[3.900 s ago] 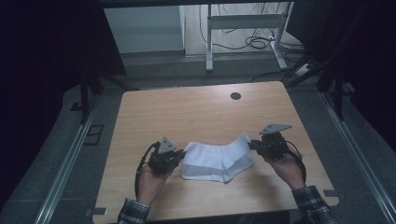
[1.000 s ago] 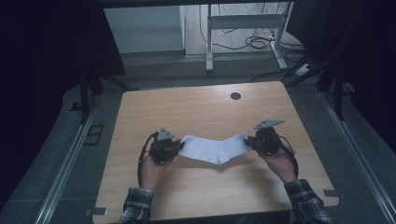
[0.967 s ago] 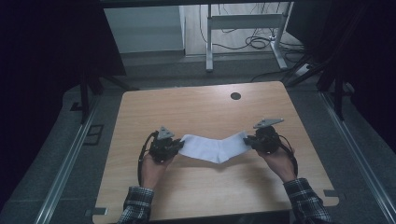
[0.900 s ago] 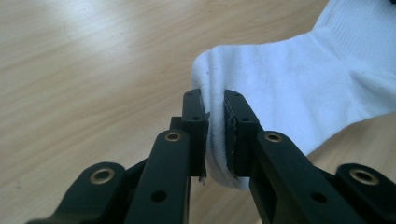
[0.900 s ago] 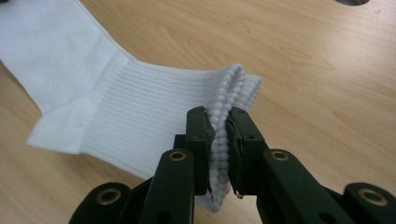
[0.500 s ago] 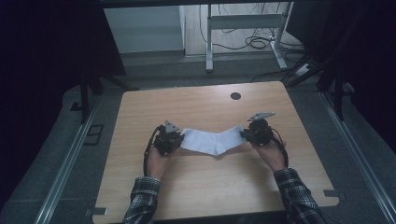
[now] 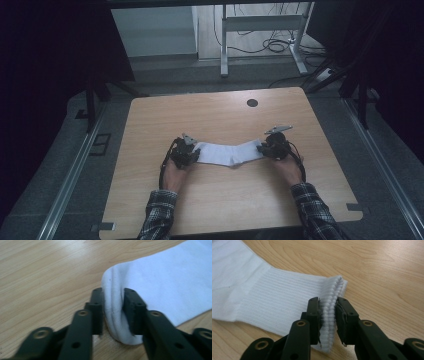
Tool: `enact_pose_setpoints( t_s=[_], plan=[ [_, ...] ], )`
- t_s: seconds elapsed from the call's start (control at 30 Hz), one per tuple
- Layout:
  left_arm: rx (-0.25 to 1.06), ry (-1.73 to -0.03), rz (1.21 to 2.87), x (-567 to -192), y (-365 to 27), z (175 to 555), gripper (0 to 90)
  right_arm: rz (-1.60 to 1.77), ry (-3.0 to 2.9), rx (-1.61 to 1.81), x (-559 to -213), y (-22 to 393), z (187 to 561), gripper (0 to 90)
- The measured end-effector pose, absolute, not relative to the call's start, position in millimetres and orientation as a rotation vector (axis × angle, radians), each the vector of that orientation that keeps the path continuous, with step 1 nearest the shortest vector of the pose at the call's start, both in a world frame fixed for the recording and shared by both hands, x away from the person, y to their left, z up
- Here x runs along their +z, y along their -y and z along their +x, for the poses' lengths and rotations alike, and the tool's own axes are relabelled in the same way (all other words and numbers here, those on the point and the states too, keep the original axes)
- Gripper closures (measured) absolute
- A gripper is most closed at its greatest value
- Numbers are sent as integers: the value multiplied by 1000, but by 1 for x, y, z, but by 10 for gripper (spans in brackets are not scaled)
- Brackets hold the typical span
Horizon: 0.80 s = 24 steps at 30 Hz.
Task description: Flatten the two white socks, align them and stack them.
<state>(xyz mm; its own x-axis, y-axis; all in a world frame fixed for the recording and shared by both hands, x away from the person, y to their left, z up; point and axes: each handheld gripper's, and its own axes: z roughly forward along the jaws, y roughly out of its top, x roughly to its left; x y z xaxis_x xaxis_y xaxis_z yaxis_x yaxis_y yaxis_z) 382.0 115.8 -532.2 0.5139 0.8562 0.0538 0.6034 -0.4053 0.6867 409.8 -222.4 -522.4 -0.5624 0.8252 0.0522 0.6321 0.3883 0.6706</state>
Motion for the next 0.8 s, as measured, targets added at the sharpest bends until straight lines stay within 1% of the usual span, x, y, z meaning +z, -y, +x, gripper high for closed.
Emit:
enact_pose_setpoints(
  t_s=[0.1, 0.3, 0.4, 0.5, 0.8],
  plan=[
    [558, -1179, 2138, -528, -114, 380, 565, 1271, -2348, 959, -519, 225, 409, 687],
    [562, -1170, 2128, -522, -112, 378, 465, 1266, -2330, 998, -510, 230, 404, 595],
    [547, -1167, 2108, -521, -114, 376, 392, 1255, -2335, 998, -507, 232, 400, 552],
    [519, -1162, 2096, -520, -117, 373, 349, 1255, -2340, 1006, -504, 236, 398, 495],
    [479, -1149, 2073, -514, -124, 364, 266, 1228, -2366, 1035, -496, 240, 386, 389]
  ],
)
